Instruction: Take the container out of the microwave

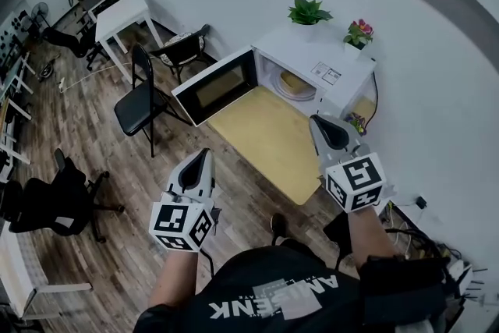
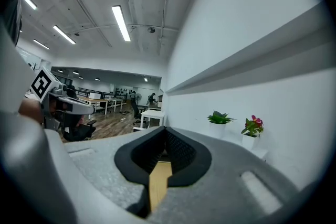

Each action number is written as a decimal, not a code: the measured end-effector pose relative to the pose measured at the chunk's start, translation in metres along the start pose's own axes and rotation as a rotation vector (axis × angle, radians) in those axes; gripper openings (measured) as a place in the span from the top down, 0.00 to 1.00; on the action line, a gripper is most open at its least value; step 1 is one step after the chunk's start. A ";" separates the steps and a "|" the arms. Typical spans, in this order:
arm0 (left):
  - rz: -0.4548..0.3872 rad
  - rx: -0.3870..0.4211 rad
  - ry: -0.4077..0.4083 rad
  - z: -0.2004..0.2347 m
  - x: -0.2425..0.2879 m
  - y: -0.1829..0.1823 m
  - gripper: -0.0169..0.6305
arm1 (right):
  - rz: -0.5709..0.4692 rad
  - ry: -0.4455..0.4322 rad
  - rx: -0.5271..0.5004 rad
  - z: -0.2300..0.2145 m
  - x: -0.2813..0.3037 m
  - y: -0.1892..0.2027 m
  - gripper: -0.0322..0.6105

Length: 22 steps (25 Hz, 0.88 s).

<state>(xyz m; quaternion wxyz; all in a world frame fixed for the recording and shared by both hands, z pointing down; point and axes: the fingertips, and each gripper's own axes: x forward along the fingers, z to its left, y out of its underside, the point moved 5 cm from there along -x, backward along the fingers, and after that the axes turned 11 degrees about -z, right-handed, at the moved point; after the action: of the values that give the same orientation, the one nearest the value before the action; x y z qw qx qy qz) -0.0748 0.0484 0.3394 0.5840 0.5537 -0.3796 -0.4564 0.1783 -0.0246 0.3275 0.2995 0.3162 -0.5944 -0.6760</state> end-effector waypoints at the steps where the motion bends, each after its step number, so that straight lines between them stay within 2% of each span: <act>1: 0.001 0.001 -0.002 0.001 0.008 0.000 0.97 | -0.001 -0.001 0.001 -0.005 0.005 0.001 0.94; 9: -0.006 0.015 -0.026 0.011 0.067 -0.002 0.97 | -0.010 -0.019 0.011 -0.046 0.041 0.008 0.94; 15: 0.022 -0.004 0.004 0.008 0.117 0.004 0.97 | -0.017 -0.024 0.018 -0.082 0.065 0.015 0.94; 19: 0.031 0.035 0.026 0.006 0.142 0.008 0.97 | -0.016 -0.018 0.013 -0.103 0.077 0.020 0.94; 22: 0.026 0.016 0.043 0.008 0.157 0.009 0.97 | -0.013 -0.010 0.005 -0.111 0.085 0.022 0.94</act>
<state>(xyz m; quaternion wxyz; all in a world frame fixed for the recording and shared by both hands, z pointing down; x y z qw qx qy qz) -0.0349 -0.1034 0.3399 0.5934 0.5629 -0.3778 -0.4340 0.2135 -0.1613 0.3325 0.2915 0.3174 -0.5957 -0.6778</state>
